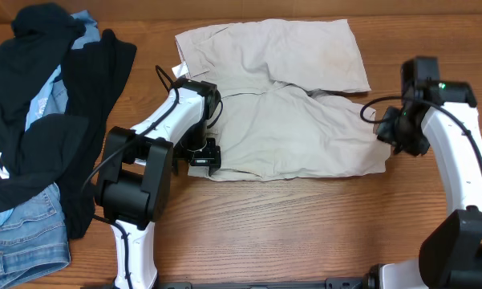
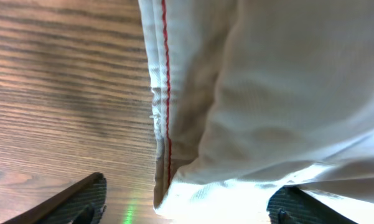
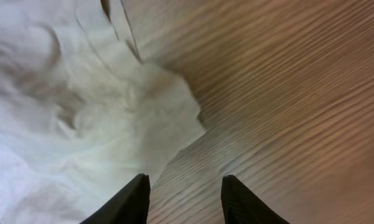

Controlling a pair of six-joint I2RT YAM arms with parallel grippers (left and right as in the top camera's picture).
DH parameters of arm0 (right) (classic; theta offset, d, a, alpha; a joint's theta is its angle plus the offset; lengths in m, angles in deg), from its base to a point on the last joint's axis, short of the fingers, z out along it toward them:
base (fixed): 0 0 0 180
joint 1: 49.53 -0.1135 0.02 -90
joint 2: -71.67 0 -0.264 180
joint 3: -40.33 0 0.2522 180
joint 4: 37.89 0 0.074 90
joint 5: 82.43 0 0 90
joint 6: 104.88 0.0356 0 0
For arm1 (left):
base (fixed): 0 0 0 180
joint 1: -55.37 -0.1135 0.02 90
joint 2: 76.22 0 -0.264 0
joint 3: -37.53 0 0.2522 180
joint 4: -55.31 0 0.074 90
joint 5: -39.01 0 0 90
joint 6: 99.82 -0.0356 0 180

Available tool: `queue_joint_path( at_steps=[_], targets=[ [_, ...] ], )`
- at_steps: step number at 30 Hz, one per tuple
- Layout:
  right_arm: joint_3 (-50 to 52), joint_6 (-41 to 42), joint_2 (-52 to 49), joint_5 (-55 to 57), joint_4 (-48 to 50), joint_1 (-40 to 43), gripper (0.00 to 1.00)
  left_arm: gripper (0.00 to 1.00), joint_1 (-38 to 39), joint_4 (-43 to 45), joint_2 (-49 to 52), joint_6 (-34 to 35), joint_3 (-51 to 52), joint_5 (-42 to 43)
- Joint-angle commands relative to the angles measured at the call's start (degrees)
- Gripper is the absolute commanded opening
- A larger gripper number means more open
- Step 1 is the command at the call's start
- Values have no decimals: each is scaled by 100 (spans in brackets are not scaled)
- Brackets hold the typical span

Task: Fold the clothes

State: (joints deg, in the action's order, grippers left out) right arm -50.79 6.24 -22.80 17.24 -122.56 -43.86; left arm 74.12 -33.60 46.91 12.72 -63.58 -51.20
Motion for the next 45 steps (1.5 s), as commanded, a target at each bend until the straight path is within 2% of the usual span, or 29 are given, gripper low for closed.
queue_joint_path(
  at_steps=[1,5,9,13,17,20,23,26,33,36,39,42,45],
  targets=[
    [728,164,7,-691,313,286,42,87,-81,-70,-101,127,63,118],
    [1714,-42,7,-1381,1215,813,42,86,-417,-199,-101,323,63,-282],
    [2162,-203,7,-1971,2022,859,43,86,-647,-199,-101,321,63,-273],
    [2494,-201,2,-3143,1851,855,43,86,-632,-195,-101,321,63,-280],
    [3029,-92,2,-2861,1947,855,43,86,-636,-199,-101,315,63,-280],
    [3049,-24,2,-2763,1823,861,43,86,-634,-223,-101,304,63,-282],
    [3049,341,2,-2181,1641,935,44,86,-634,-227,-101,275,63,-304],
    [3049,444,2,-2238,1572,990,44,87,-638,-214,-101,271,63,-341],
    [3049,446,2,-2229,2234,981,43,86,-636,-214,-101,275,63,-337],
    [3049,444,0,-2229,2509,981,33,87,-636,-221,-101,273,63,-337],
    [3049,444,0,-2090,2522,981,4,87,-636,-238,-101,275,63,-337],
    [3047,437,2,-1829,2461,984,4,86,-636,-260,-101,275,63,-337],
    [2800,398,37,-1475,1867,1147,4,86,-638,-428,-101,273,61,-319]
  ],
)
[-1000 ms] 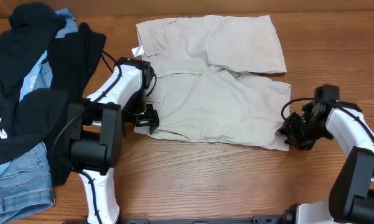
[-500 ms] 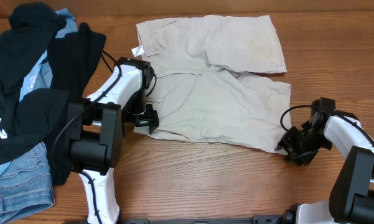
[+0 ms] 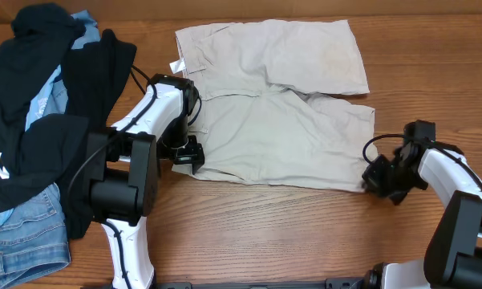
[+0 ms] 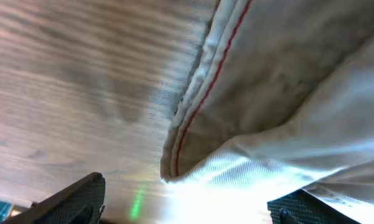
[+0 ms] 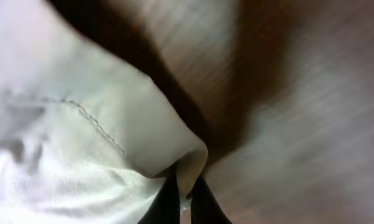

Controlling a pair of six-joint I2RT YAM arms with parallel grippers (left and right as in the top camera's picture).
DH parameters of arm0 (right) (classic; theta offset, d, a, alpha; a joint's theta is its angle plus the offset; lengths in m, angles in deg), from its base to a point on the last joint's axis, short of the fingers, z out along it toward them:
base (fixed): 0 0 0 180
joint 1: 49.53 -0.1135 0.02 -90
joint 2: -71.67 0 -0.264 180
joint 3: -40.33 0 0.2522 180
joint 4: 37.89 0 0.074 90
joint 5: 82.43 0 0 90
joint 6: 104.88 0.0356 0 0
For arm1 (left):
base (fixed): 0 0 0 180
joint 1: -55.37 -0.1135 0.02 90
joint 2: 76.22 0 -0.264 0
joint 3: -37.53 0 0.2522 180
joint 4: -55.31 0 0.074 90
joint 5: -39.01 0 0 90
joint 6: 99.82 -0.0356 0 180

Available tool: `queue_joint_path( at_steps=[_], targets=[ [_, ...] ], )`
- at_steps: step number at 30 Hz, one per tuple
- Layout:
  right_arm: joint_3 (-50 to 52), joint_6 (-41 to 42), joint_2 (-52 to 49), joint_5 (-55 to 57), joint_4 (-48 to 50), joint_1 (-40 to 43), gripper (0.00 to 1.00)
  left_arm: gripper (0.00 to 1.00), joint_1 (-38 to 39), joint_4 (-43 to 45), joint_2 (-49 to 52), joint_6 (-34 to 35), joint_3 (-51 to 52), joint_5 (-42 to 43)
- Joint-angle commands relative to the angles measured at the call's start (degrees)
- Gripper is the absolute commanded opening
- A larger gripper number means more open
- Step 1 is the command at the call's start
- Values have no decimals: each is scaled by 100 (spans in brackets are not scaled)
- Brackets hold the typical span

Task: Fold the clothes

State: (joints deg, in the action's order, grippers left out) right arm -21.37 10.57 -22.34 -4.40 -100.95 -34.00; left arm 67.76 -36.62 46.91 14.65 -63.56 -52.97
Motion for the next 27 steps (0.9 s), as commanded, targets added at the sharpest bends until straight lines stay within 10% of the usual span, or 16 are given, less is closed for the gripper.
queue_joint_path(
  at_steps=[1,13,20,27],
  targets=[
    [-295,-39,46,767,-525,227,4,85,-4,-205,-101,81,59,-101],
    [-463,-295,133,765,-675,245,4,100,-114,-201,-1523,1064,72,501],
    [-463,-295,133,765,-656,245,4,95,-122,1690,-1526,2162,1832,2789],
    [-463,-295,133,761,-636,245,4,95,-122,2194,-1558,2833,2118,2046]
  ],
)
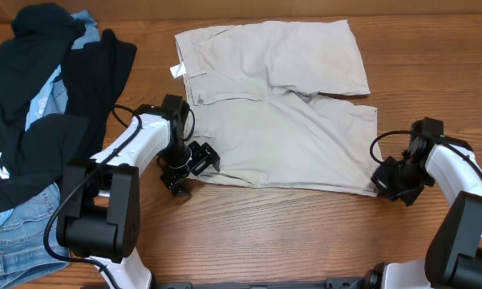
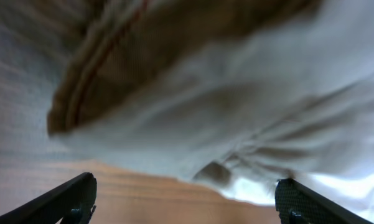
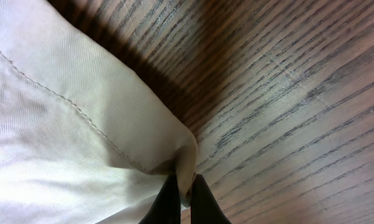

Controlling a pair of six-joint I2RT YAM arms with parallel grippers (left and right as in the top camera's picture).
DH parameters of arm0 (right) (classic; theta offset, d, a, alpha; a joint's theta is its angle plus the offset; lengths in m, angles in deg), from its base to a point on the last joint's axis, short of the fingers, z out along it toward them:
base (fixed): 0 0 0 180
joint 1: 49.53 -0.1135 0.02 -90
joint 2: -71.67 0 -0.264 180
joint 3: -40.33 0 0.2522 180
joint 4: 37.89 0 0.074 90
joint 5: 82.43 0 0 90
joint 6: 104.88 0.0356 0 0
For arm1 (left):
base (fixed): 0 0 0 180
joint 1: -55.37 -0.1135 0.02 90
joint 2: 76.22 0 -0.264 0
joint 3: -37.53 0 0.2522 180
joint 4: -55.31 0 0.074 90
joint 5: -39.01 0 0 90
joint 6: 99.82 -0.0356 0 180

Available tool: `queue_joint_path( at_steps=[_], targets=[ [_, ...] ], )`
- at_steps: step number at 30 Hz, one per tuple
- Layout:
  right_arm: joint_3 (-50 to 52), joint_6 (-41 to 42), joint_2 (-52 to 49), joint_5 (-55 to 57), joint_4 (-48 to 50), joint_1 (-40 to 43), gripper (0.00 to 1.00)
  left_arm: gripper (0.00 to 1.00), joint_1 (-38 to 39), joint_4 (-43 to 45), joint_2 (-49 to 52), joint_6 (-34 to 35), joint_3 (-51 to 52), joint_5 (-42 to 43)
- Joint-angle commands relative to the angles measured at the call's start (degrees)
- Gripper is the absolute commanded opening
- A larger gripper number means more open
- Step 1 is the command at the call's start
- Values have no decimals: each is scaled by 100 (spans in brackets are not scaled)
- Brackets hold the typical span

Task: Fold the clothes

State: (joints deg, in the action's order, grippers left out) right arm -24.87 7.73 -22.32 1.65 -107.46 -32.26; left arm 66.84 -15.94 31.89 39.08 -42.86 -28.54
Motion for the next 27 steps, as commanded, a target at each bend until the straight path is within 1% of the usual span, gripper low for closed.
queue_joint_path(
  at_steps=[1,3,8,12,13,14,17,20,24,27],
  targets=[
    [-114,-11,131,155,15,70,4,94,-31,197,-57,422,48,-579],
    [-114,-11,131,155,15,70,4,94,-48,308,-57,640,48,-946],
    [-114,-11,131,151,13,70,4,93,-72,726,-57,645,48,-1034],
    [-114,-13,131,136,13,70,4,85,-72,916,-55,643,103,-1086],
    [-114,-13,131,136,13,70,4,82,-72,925,-55,640,114,-1113],
    [-114,-13,131,136,13,70,4,76,-72,940,-55,640,129,-1108],
    [-114,-13,131,136,11,70,4,52,-72,903,-55,588,140,-1110],
    [-114,-13,131,136,15,70,4,39,-72,592,-55,372,140,-1132],
    [-114,-13,131,136,17,70,4,44,-74,-33,-57,122,138,-1257],
    [-114,-13,131,138,17,70,4,45,-72,-304,-57,15,138,-1248]
  ],
)
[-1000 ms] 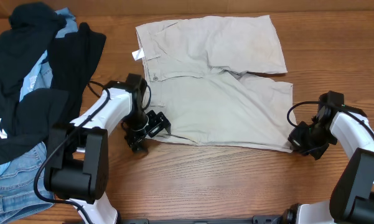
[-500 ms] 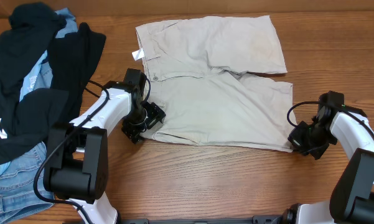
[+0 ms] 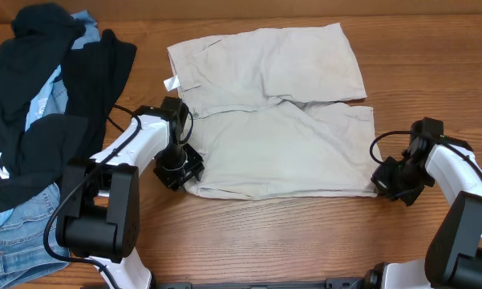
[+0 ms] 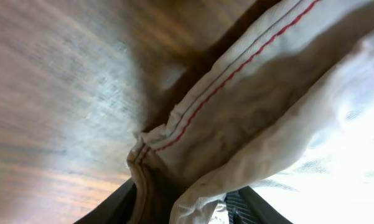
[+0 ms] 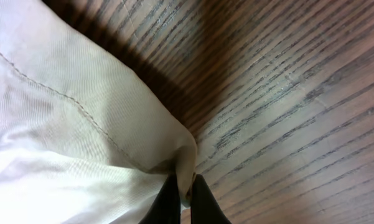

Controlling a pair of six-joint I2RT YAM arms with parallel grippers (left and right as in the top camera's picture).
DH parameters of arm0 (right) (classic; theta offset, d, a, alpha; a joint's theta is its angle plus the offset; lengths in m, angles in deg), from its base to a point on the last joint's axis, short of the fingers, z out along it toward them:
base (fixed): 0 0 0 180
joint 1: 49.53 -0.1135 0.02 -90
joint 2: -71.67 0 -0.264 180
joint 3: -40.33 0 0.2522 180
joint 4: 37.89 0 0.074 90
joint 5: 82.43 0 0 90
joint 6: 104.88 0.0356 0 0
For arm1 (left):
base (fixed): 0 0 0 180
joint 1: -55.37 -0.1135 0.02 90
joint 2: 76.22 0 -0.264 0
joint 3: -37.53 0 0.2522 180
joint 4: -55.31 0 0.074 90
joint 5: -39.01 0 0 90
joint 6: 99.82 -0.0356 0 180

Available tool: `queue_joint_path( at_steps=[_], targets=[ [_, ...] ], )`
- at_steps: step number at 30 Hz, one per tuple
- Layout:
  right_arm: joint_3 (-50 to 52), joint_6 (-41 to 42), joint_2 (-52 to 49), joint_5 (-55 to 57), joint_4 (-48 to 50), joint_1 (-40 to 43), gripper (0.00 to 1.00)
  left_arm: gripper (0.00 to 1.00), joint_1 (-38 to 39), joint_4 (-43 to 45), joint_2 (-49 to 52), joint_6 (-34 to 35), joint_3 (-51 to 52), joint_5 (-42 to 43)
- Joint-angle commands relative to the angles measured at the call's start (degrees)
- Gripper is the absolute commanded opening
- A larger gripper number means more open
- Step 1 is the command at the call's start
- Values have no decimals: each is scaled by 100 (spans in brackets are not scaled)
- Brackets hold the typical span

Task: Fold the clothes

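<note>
Beige shorts point(image 3: 273, 120) lie spread across the middle of the wooden table, one leg folded over the other. My left gripper point(image 3: 179, 170) is at their near-left corner, shut on the bunched waistband with red stitching point(image 4: 236, 74); cloth fills the gap at the left gripper point(image 4: 183, 208). At the near-right corner my right gripper point(image 3: 387, 181) pinches the leg hem point(image 5: 81, 124), with the right gripper point(image 5: 180, 199) shut tight on the fold.
A heap of black clothes point(image 3: 32, 120) with a light blue garment covers the left of the table. Blue jeans point(image 3: 24, 241) lie at the front left. Bare wood point(image 3: 305, 241) runs along the front edge, below the shorts.
My left gripper was open at the near-left corner and is now shut on the waistband. The shorts have shifted slightly left and their near edge lies straighter. The right gripper holds as before.
First both grippers were open, the left at the waistband edge, the right beside the right hem. Then the right was shut on the hem corner, nearer the front. The left stayed open at the near-left corner, and now it too grips the shorts.
</note>
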State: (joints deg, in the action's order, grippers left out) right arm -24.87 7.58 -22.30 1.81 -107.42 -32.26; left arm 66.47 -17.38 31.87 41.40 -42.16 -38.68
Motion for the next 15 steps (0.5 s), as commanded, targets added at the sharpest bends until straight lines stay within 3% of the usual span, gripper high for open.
queue_joint_path(
  at_steps=[1,5,6,8,12,15],
  targets=[
    [-114,4,129,122,15,70,4,45,-37,-195,-55,-243,68,-243],
    [-114,2,129,120,24,70,4,45,-28,-356,-55,-238,68,-153],
    [-114,4,129,120,37,70,4,40,-28,-345,-55,-238,68,-203],
    [-114,4,129,120,35,70,4,4,-31,-260,-61,-240,66,-245],
    [-160,-42,142,-26,-98,70,4,4,-31,-393,-501,-343,42,-367],
    [-590,-42,560,-33,-560,70,4,4,-31,-839,-1803,-551,42,-658]
  ],
)
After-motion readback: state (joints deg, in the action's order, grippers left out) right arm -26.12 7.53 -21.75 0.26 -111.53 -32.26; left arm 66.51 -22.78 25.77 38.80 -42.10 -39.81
